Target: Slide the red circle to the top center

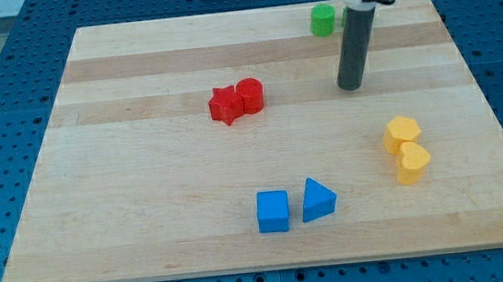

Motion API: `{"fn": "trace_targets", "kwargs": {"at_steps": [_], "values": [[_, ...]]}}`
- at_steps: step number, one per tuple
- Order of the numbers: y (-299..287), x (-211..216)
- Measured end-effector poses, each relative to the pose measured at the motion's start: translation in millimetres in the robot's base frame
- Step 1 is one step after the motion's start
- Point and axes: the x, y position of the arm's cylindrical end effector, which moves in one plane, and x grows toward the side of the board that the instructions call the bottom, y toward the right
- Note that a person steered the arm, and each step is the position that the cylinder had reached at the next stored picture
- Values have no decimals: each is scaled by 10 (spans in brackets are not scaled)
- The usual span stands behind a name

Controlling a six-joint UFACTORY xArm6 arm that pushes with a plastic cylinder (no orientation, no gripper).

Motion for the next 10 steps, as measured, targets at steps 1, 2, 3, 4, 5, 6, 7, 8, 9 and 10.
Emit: {"fn": "trace_targets", "kwargs": {"at_steps": [1,2,3,4,5,6,7,8,9,10], "values": [[-238,114],[-263,114],[-268,114],[-292,114],[-309,52],[-323,51],[-734,256],[-847,405],[-1353,360],[-1356,-110]]}}
